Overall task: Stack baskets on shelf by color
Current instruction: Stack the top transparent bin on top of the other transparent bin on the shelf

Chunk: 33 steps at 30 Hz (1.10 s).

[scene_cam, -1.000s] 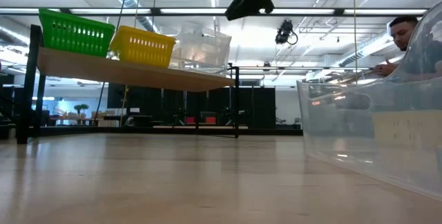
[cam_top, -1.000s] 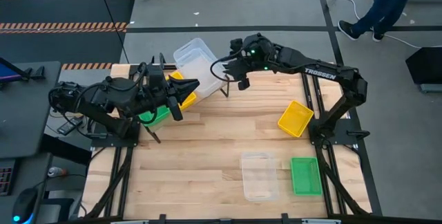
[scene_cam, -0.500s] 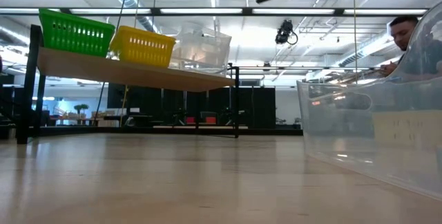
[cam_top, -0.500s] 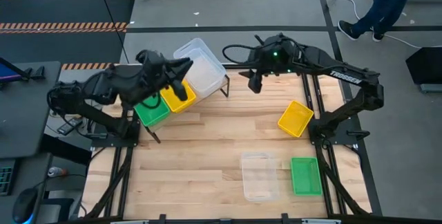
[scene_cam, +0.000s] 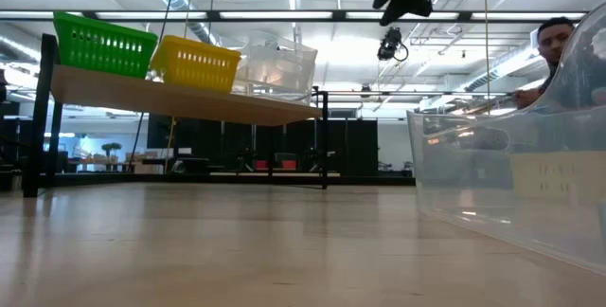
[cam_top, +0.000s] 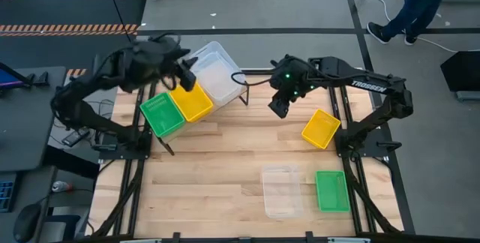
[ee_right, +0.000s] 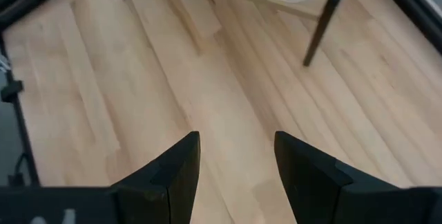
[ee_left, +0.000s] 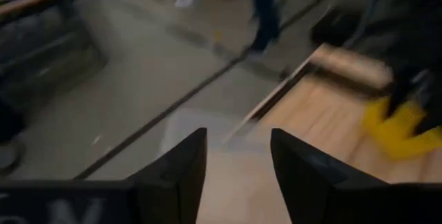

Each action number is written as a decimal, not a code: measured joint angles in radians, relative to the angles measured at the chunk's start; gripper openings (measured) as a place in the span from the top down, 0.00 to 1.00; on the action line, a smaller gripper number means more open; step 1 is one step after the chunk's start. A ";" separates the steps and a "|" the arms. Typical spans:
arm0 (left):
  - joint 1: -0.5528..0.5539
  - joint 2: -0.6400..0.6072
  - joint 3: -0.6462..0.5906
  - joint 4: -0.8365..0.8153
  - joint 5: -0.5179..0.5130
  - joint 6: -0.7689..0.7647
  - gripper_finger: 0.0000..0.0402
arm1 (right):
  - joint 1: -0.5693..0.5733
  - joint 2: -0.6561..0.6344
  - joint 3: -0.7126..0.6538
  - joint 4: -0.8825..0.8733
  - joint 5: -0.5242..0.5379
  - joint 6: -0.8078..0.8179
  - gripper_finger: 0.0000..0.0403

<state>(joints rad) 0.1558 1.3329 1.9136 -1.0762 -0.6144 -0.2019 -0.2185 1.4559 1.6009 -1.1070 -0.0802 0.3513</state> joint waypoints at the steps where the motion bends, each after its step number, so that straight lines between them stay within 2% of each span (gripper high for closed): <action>1: 0.024 0.018 0.034 -0.066 0.003 0.006 0.56 | 0.008 0.000 0.000 0.008 0.000 0.011 0.52; 6: 0.133 0.081 0.152 -0.227 0.010 0.072 0.48 | 0.044 0.000 0.000 0.040 0.000 0.019 0.52; 10: 0.213 0.128 0.167 -0.265 0.099 0.097 0.43 | 0.064 0.000 0.000 0.040 0.000 0.017 0.52; 13: 0.271 0.172 0.168 -0.300 0.117 0.138 0.41 | 0.077 0.000 0.000 0.043 0.001 0.024 0.52; 19: 0.368 0.280 0.167 -0.303 0.117 0.171 0.37 | 0.106 0.000 0.000 0.043 0.001 0.023 0.52; 25: 0.420 0.343 0.167 -0.281 0.242 0.212 0.37 | 0.128 0.000 0.000 0.042 0.007 0.023 0.52; 33: 0.478 0.384 0.167 -0.305 0.209 0.293 0.36 | 0.129 0.000 0.000 0.037 0.012 0.024 0.52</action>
<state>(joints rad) 0.6340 1.7172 2.0811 -1.3811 -0.4051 0.0912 -0.0898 1.4559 1.6009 -1.0702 -0.0685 0.3752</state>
